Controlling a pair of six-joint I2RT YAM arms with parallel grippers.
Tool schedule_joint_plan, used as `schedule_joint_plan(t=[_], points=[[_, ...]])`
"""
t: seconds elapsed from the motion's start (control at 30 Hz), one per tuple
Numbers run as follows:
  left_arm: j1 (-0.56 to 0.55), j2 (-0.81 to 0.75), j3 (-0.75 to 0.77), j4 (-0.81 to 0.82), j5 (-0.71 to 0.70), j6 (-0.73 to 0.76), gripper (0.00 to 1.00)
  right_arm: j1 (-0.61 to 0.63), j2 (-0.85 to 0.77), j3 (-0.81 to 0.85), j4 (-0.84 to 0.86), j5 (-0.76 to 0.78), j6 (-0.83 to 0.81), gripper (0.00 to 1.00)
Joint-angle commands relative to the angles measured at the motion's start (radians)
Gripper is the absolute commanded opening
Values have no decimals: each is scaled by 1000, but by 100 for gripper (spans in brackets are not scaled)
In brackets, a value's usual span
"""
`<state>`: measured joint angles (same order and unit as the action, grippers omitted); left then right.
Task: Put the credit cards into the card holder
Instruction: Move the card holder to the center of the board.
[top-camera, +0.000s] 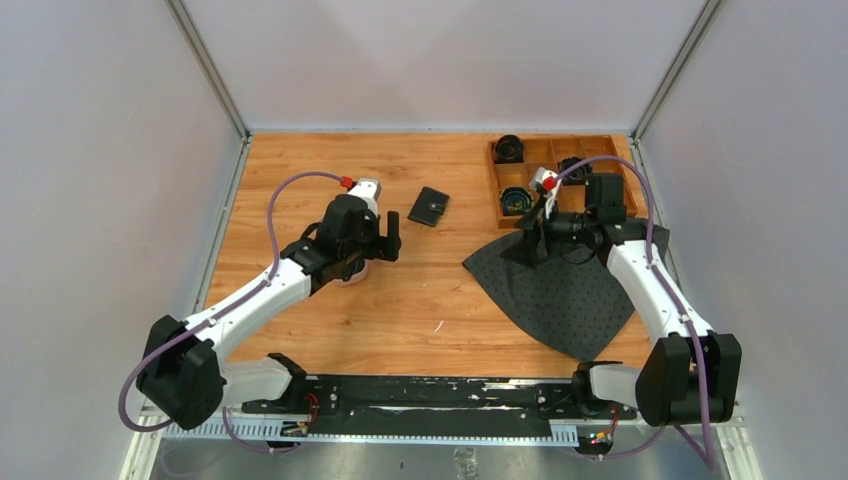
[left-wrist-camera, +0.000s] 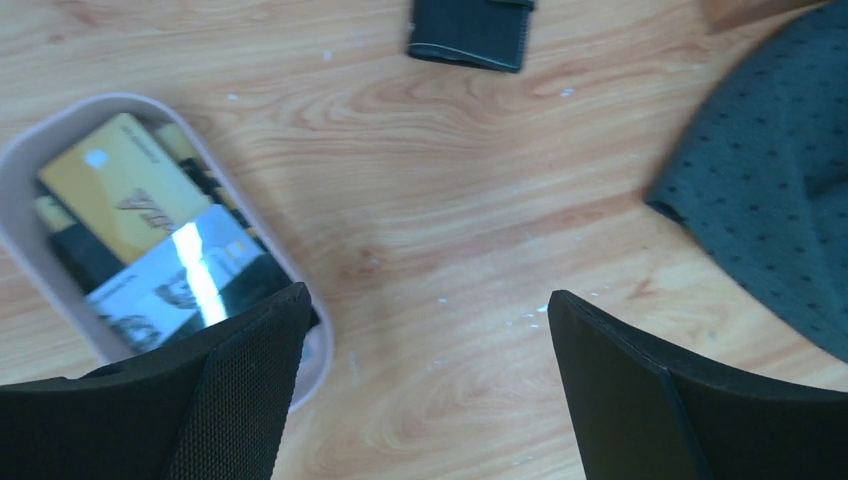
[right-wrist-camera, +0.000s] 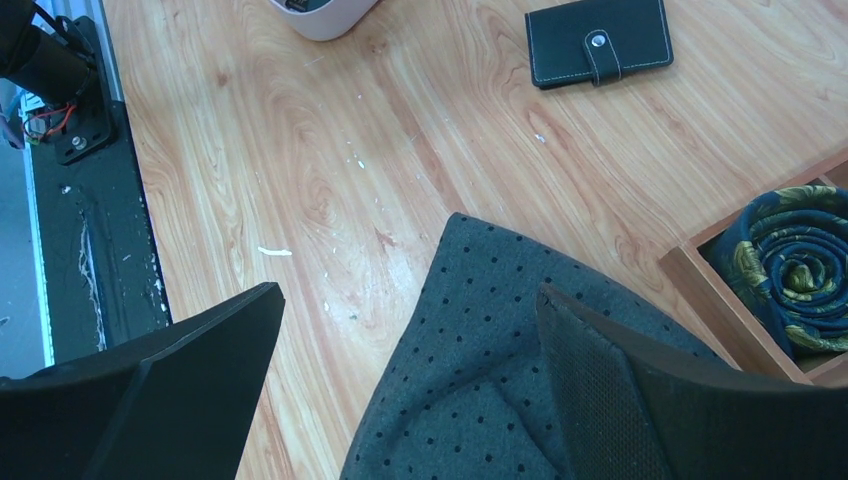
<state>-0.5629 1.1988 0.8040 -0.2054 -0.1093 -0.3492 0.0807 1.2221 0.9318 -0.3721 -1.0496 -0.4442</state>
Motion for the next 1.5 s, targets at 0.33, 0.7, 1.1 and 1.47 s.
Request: schedule_joint_plan(t=[0.33,0.7,1.1,1.47], points=[[193,154,113,9,156,63,71,8,22,34,-99,5,-79,98],[193,694,584,-28,334,-14,84,8,65,59,-126,36,-75,96],[186,938,742,-98,412,-89,64,9,83,62,-135,41,-82,96],[172,1028,787,-138,419,-82,42,8,103,73,-156,38,-89,95]])
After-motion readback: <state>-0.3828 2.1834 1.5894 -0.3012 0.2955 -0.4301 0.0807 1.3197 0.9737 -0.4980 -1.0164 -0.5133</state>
